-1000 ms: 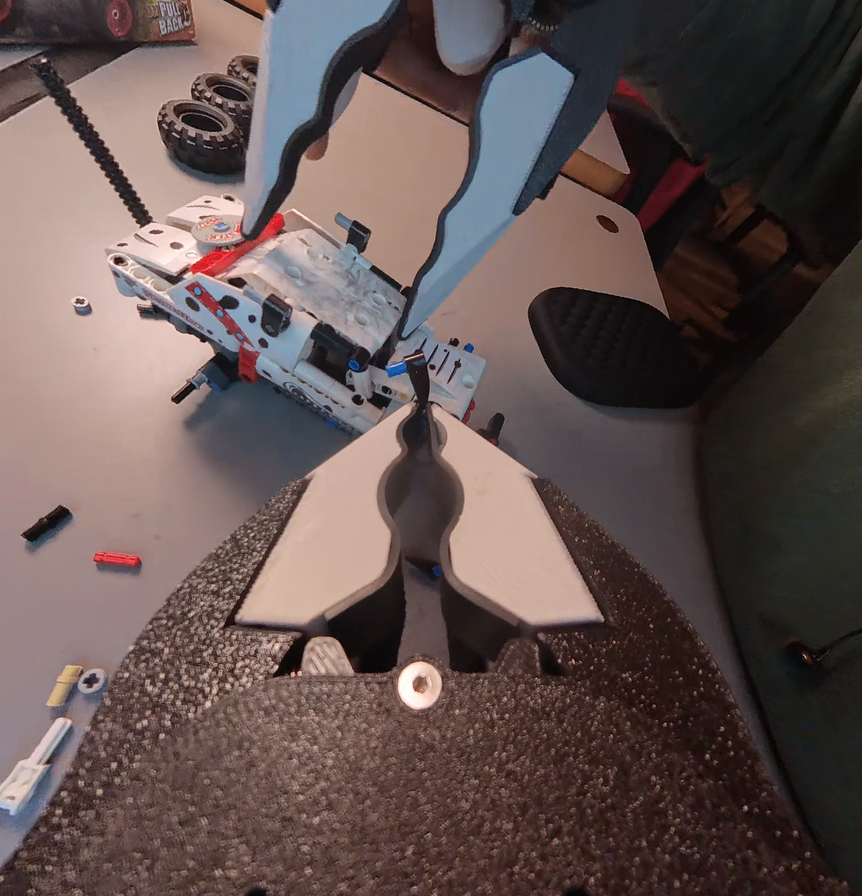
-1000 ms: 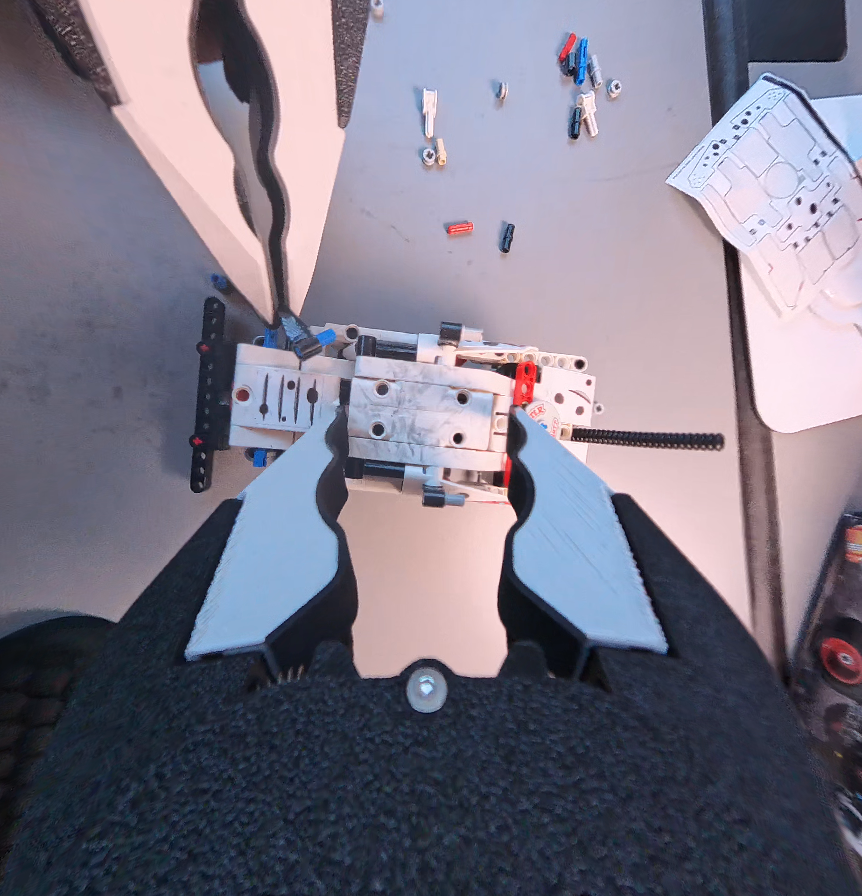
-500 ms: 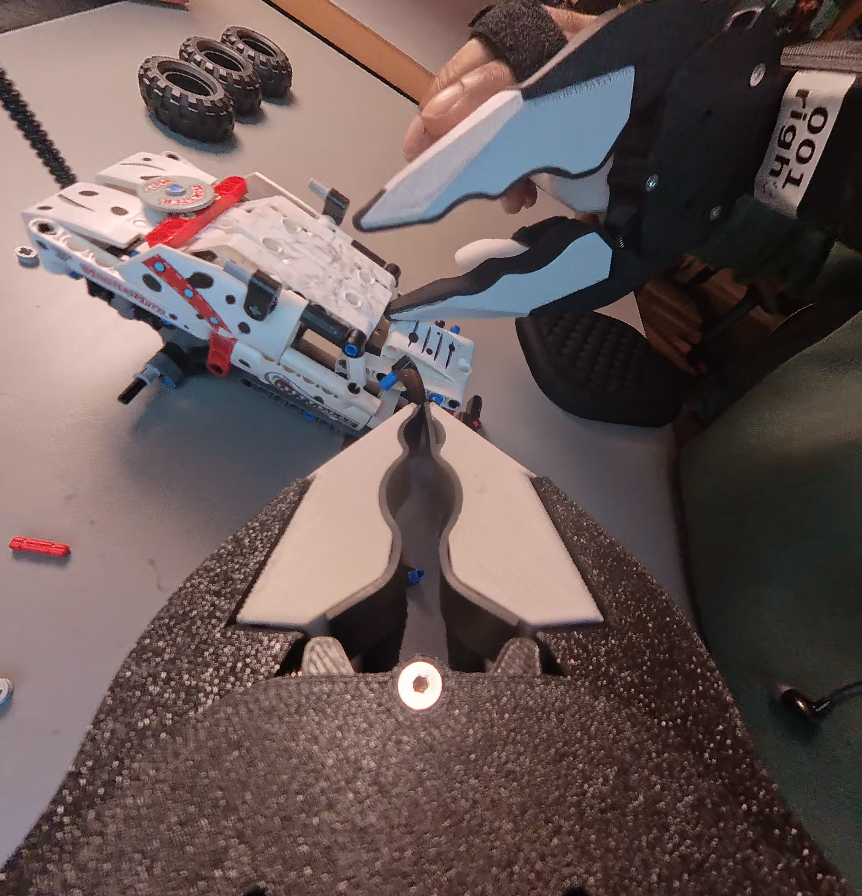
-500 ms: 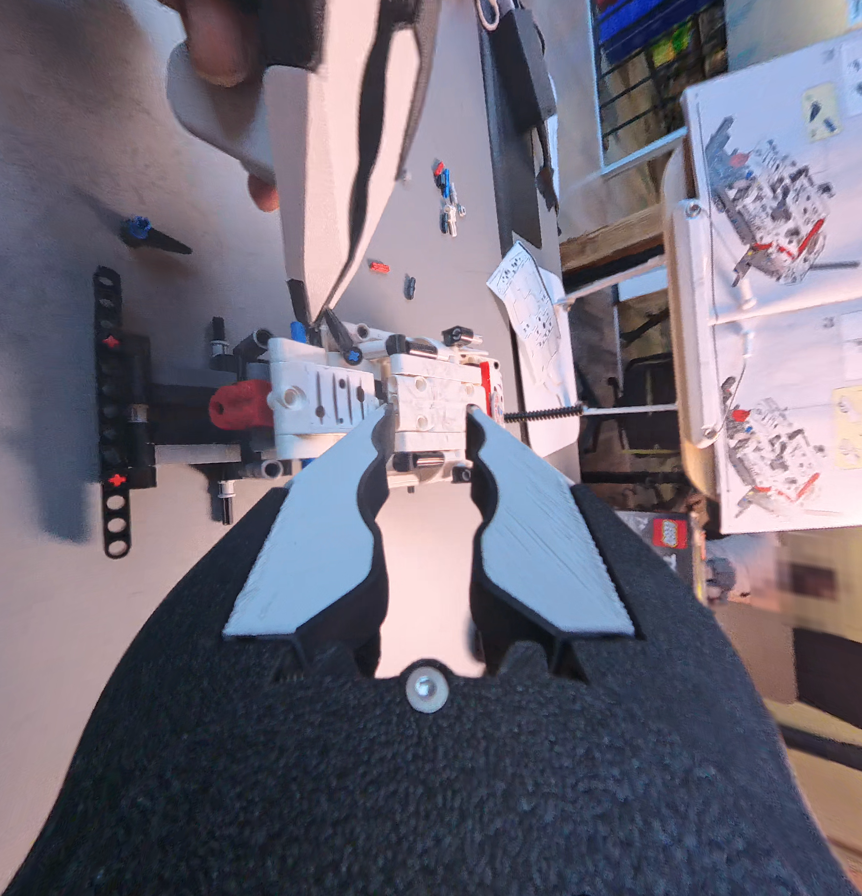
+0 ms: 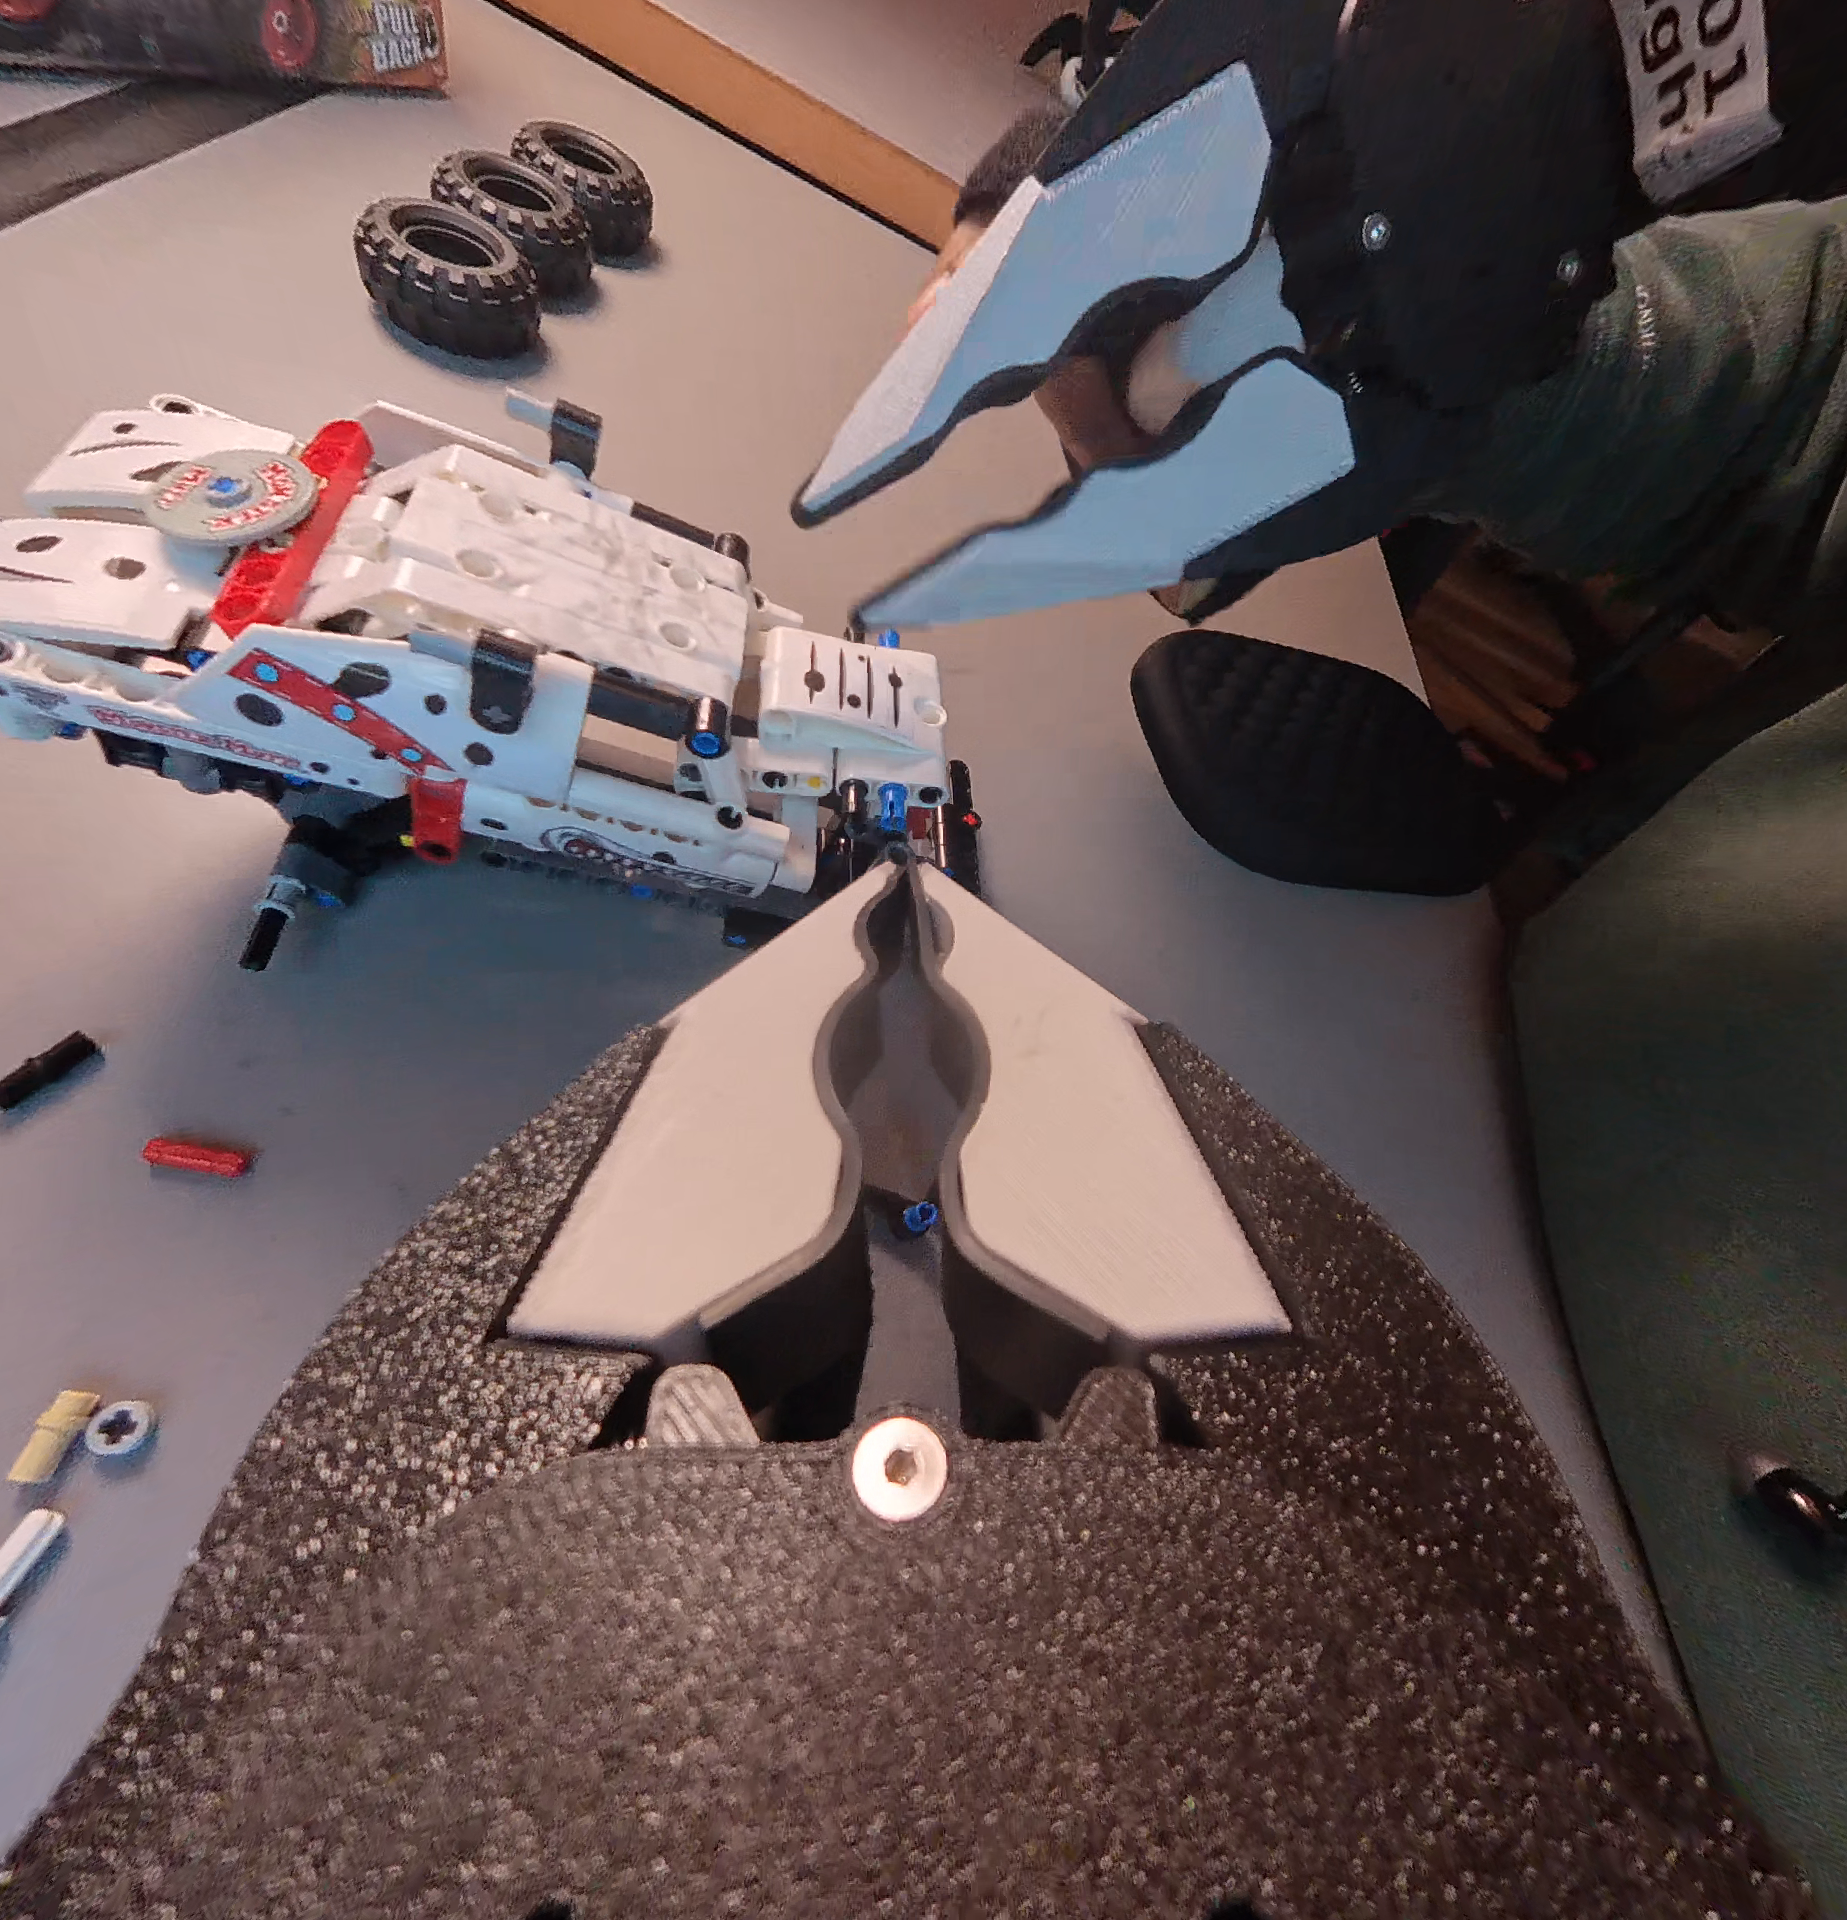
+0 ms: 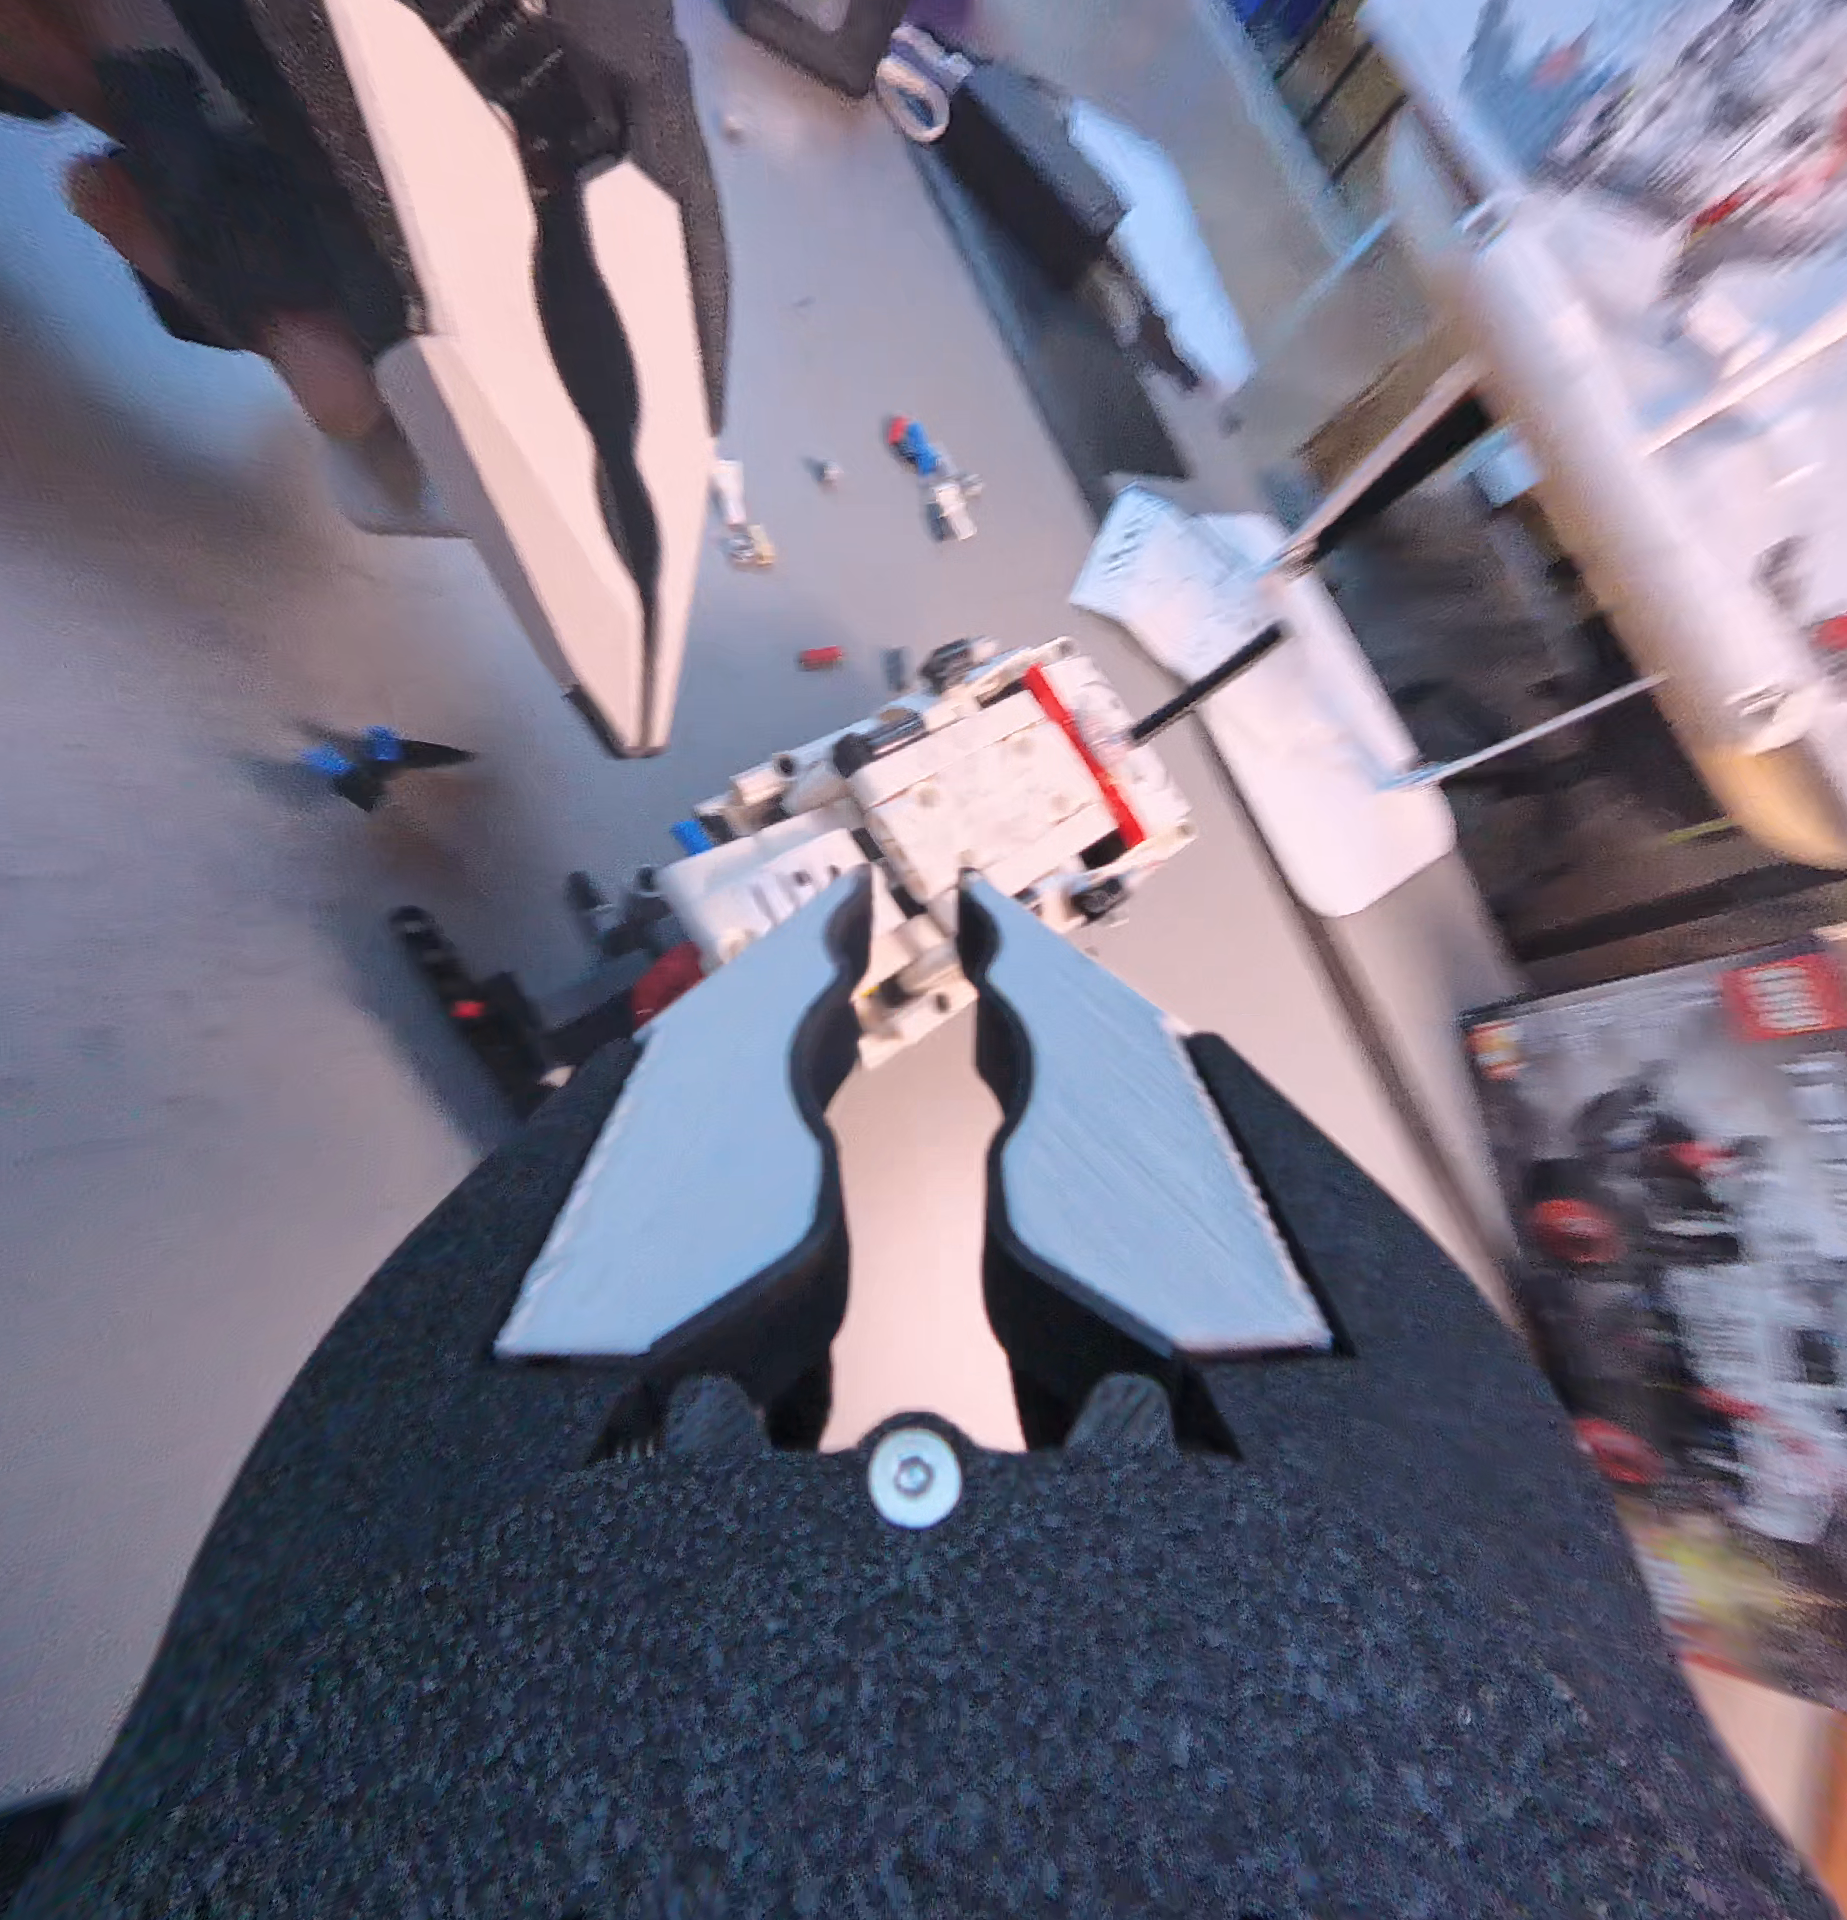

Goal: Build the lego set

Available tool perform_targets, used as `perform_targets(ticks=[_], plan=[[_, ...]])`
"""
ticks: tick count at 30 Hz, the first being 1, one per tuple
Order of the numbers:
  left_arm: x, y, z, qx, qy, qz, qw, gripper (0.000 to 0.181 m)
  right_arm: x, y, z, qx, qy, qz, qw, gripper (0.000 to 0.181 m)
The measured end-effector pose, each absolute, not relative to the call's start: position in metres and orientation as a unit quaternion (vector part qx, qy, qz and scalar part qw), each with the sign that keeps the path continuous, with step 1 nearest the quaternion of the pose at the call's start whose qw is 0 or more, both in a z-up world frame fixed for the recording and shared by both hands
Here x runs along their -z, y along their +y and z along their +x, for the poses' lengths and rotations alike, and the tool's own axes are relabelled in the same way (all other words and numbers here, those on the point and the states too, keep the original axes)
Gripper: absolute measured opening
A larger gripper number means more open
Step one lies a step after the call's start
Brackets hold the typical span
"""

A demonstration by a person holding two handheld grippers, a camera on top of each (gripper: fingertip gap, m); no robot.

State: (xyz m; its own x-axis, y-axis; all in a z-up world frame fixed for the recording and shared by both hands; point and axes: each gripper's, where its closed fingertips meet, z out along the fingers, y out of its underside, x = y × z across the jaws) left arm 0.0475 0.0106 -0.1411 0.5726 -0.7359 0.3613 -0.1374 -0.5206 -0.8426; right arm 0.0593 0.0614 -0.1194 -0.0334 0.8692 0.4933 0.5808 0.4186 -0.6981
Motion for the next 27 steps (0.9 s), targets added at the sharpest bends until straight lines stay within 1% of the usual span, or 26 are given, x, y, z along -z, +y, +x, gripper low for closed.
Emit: perform_targets(ticks=[1, 2, 4, 7, 8, 10, 12, 17, 23, 27], plan=[[0.140, 0.011, 0.045, 0.369, 0.277, -0.789, 0.406, 0.000, 0.126, 0.054, 0.062, -0.186, -0.702, -0.544, 0.421, 0.031], [0.139, 0.012, 0.043, 0.364, 0.278, -0.789, 0.408, 0.000, 0.131, 0.047, 0.064, -0.211, -0.700, -0.564, 0.384, 0.041], [0.138, 0.013, 0.040, 0.362, 0.276, -0.790, 0.411, 0.000, 0.135, 0.042, 0.066, -0.229, -0.700, -0.576, 0.353, 0.047], [0.139, 0.014, 0.038, 0.369, 0.266, -0.789, 0.412, 0.000, 0.149, 0.047, 0.067, -0.196, -0.715, -0.574, 0.348, 0.047], [0.140, 0.015, 0.038, 0.369, 0.263, -0.790, 0.414, 0.003, 0.150, 0.044, 0.065, -0.204, -0.716, -0.571, 0.346, 0.040], [0.142, 0.017, 0.036, 0.364, 0.259, -0.792, 0.416, 0.010, 0.151, 0.042, 0.065, -0.192, -0.729, -0.554, 0.353, 0.039], [0.143, 0.021, 0.033, 0.355, 0.254, -0.793, 0.425, 0.012, 0.150, 0.040, 0.066, -0.189, -0.734, -0.547, 0.355, 0.036], [0.150, 0.025, 0.031, 0.364, 0.236, -0.798, 0.418, 0.023, 0.149, 0.036, 0.069, -0.223, -0.729, -0.546, 0.347, 0.027], [0.148, 0.024, 0.034, 0.376, 0.230, -0.795, 0.416, 0.021, 0.141, 0.034, 0.071, -0.246, -0.733, -0.540, 0.334, 0.026], [0.143, 0.025, 0.033, 0.366, 0.229, -0.795, 0.426, 0.016, 0.125, 0.031, 0.068, -0.276, -0.724, -0.543, 0.324, 0.025]])
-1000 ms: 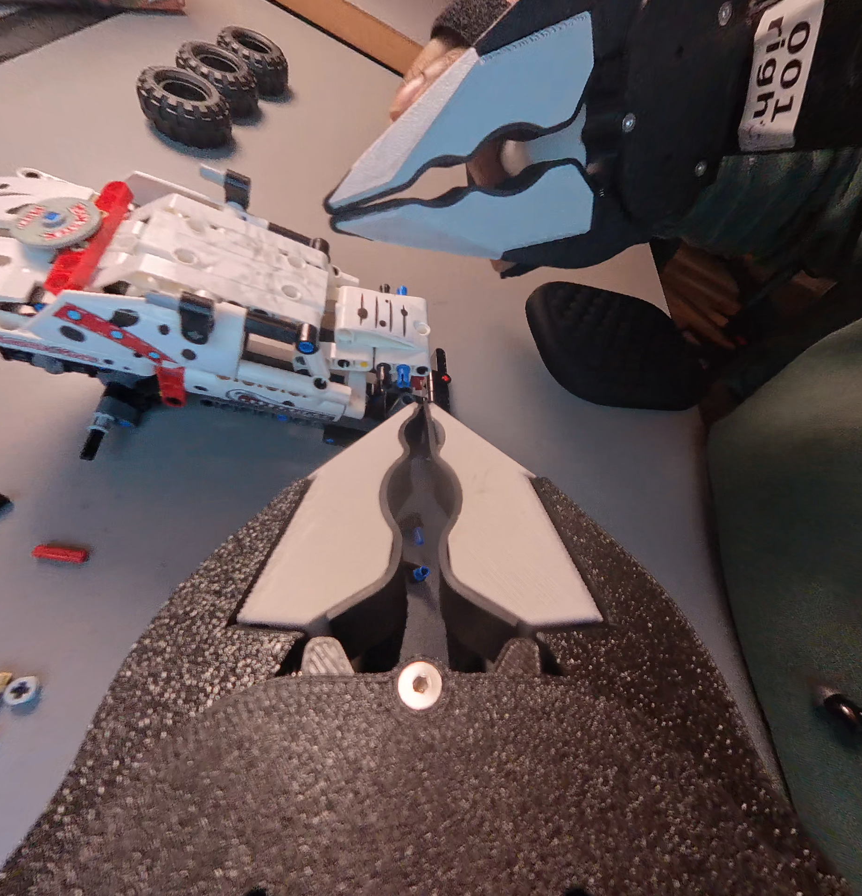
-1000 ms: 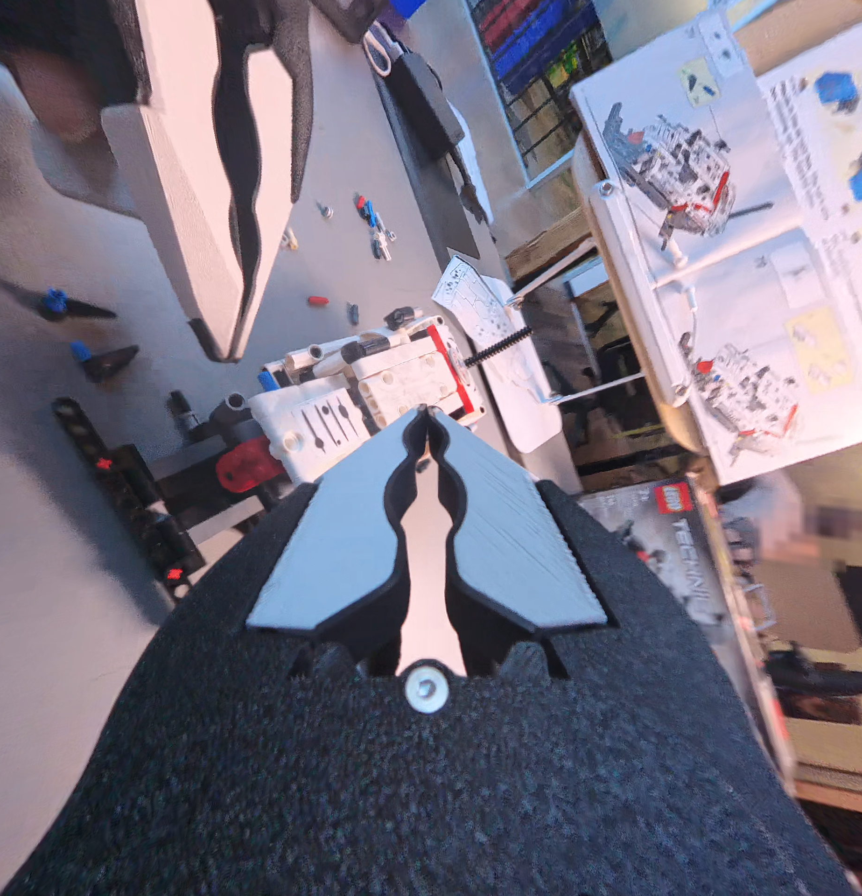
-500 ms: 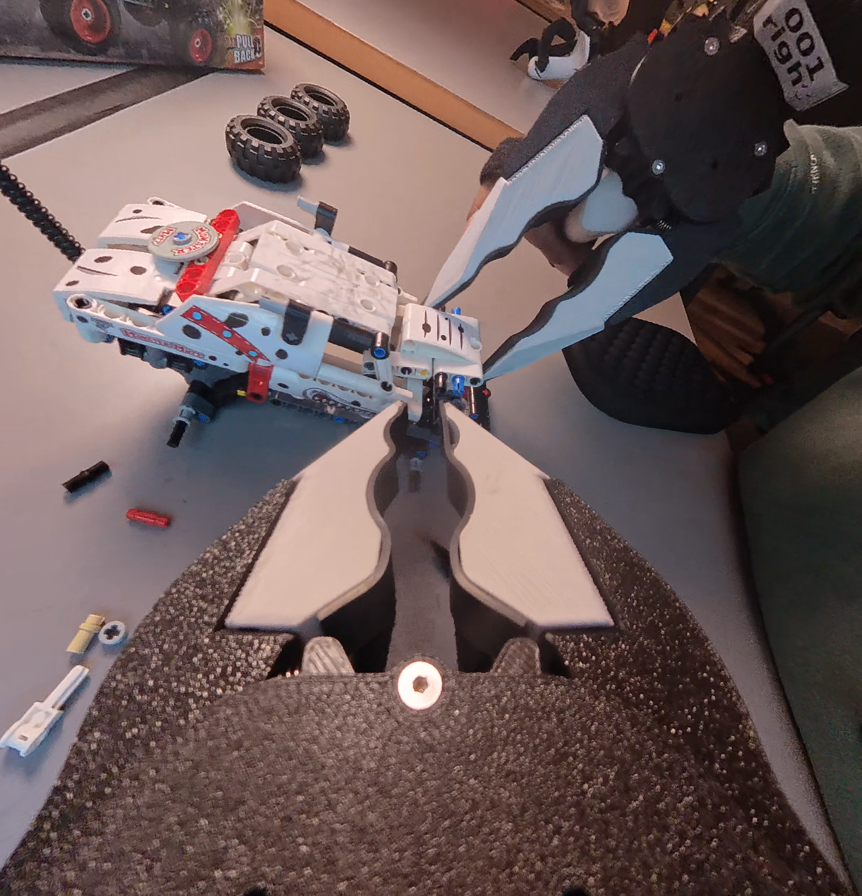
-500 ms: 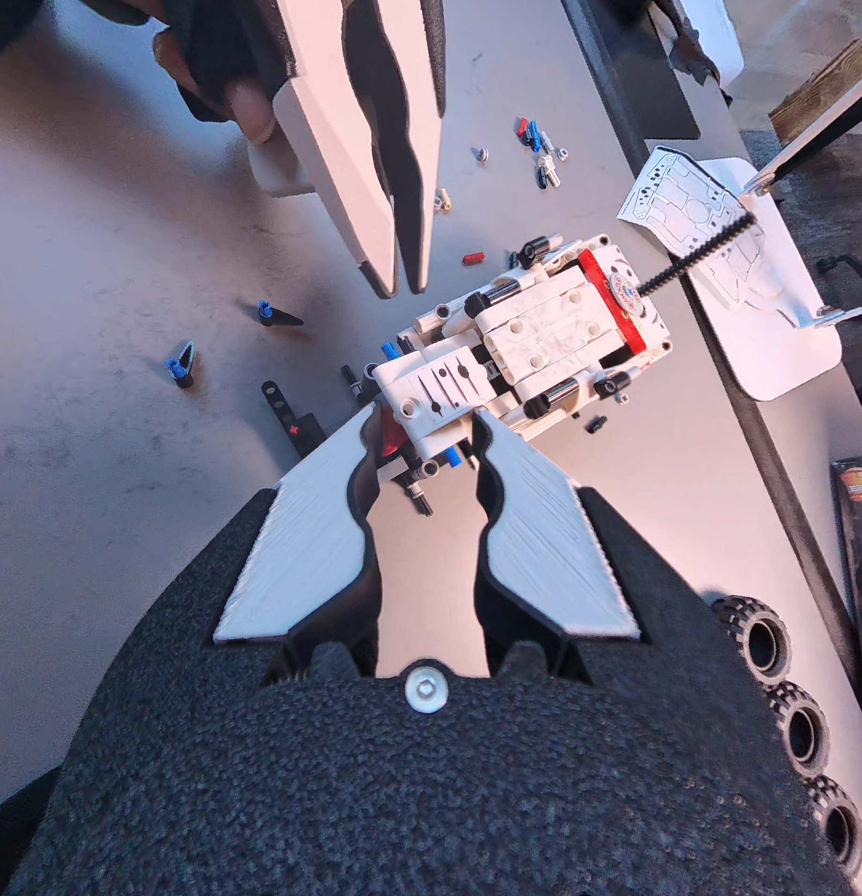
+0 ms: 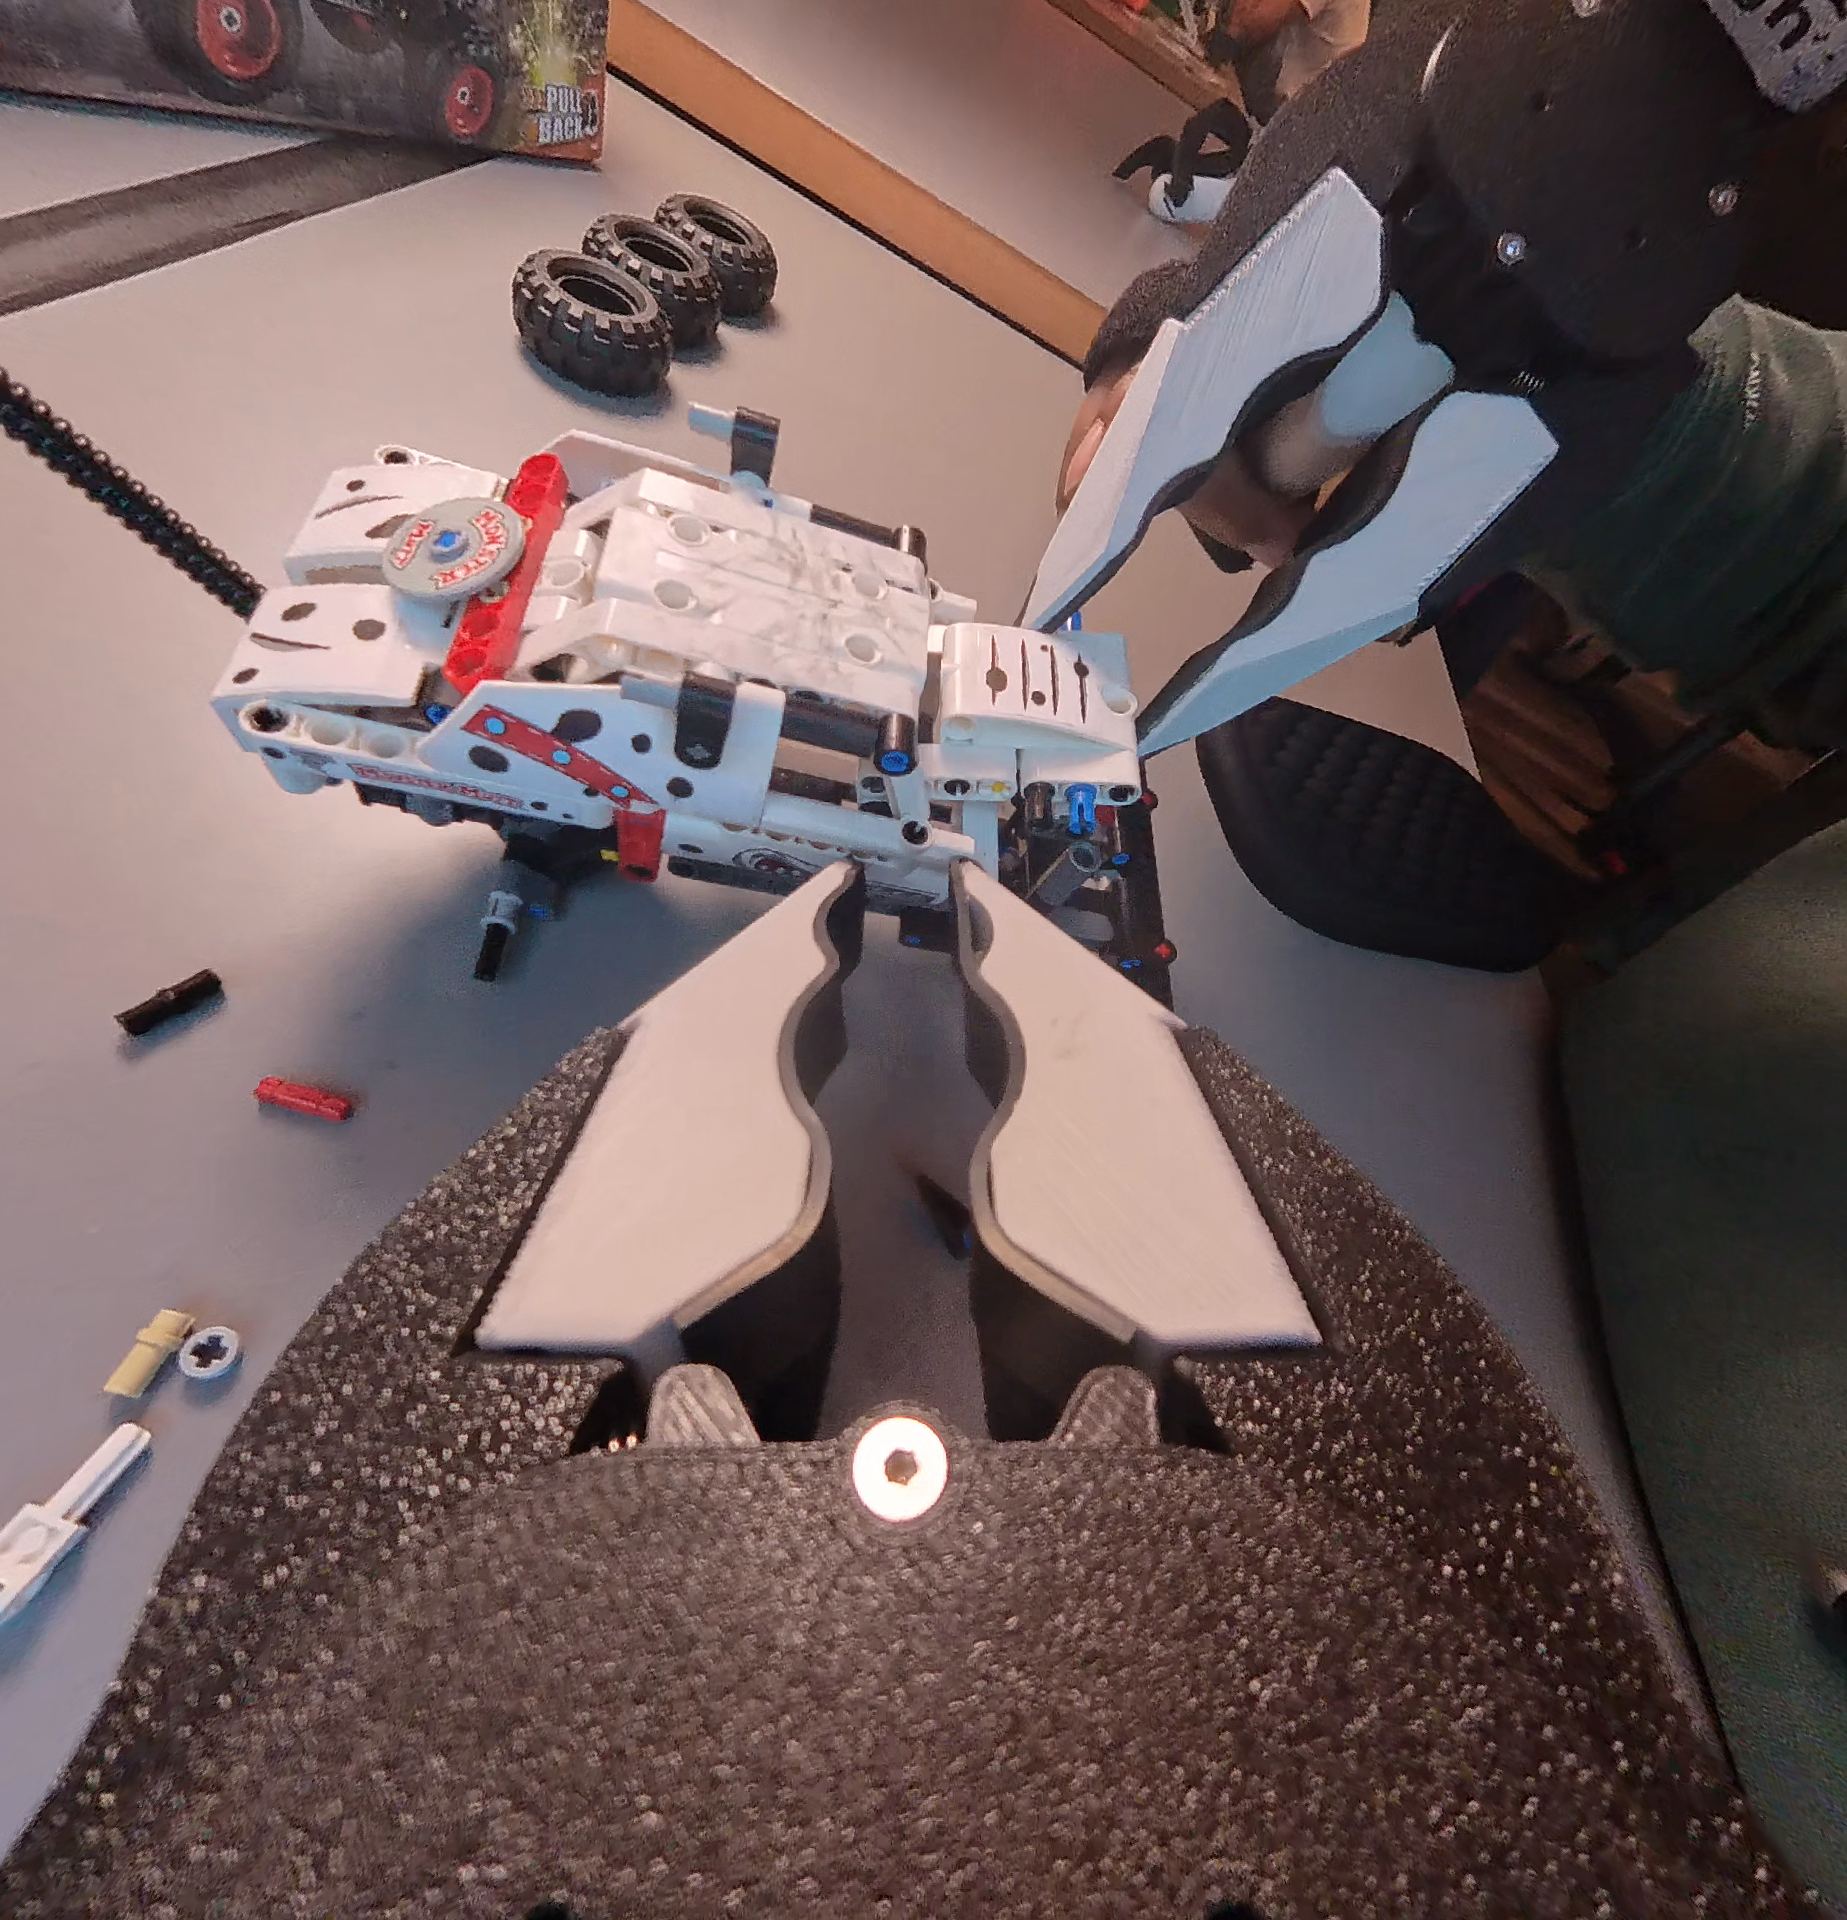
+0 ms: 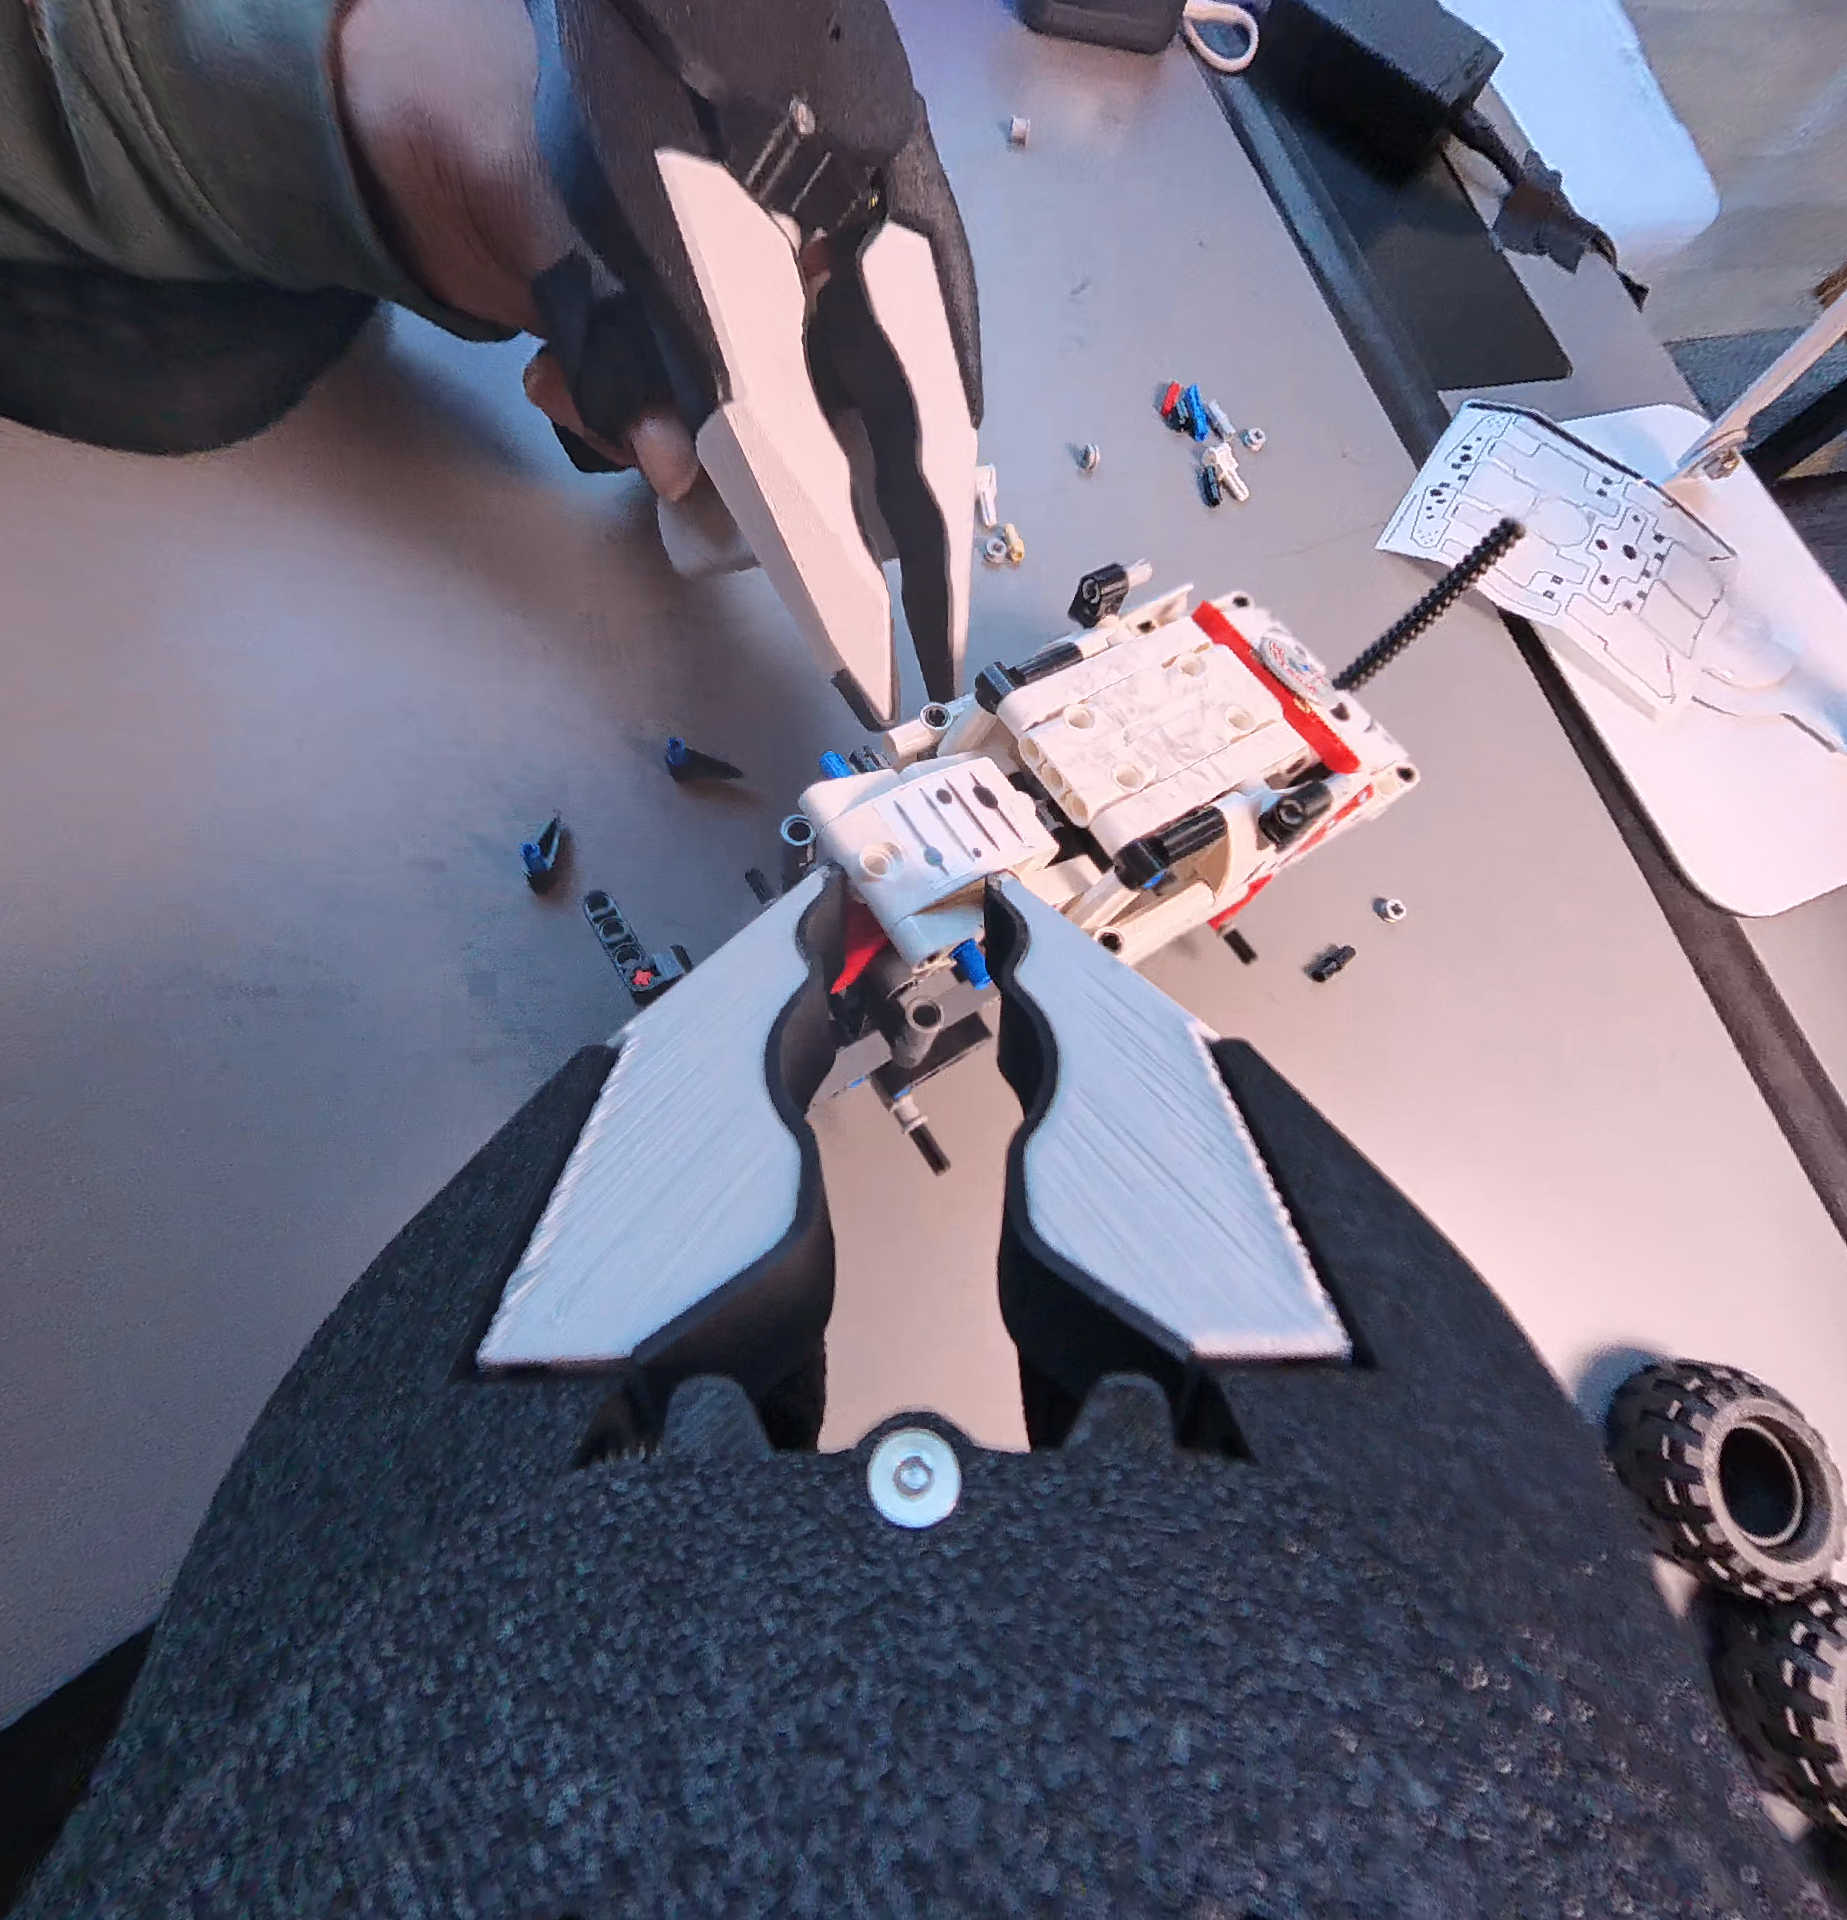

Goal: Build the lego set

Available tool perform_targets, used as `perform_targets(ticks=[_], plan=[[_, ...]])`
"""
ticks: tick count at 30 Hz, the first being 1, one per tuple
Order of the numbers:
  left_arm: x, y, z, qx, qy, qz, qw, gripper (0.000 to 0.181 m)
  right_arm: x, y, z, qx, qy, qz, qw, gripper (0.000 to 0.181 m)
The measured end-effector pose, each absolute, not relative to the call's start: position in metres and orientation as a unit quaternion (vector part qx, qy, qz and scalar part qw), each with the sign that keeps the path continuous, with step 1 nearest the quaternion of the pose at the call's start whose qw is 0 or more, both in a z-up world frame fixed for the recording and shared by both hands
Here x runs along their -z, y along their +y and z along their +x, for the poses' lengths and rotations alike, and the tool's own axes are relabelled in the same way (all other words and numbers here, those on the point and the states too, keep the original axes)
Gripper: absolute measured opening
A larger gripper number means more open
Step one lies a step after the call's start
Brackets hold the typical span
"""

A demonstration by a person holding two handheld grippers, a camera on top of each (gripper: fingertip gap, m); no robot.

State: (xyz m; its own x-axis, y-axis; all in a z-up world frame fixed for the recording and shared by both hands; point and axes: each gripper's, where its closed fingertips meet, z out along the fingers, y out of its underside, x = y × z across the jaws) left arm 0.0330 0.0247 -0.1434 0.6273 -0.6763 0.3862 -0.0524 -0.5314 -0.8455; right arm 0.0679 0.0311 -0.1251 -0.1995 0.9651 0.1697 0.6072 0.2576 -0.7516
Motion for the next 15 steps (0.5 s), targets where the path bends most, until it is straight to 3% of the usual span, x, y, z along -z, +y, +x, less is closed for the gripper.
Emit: perform_targets(ticks=[9, 15], plan=[[0.136, 0.022, 0.039, 0.337, 0.245, -0.791, 0.449, 0.001, 0.119, 0.033, 0.068, -0.366, -0.643, -0.605, 0.295, 0.025], [0.140, 0.018, 0.045, 0.333, 0.259, -0.793, 0.439, 0.001, 0.116, 0.032, 0.071, -0.449, -0.566, -0.640, 0.260, 0.024]])
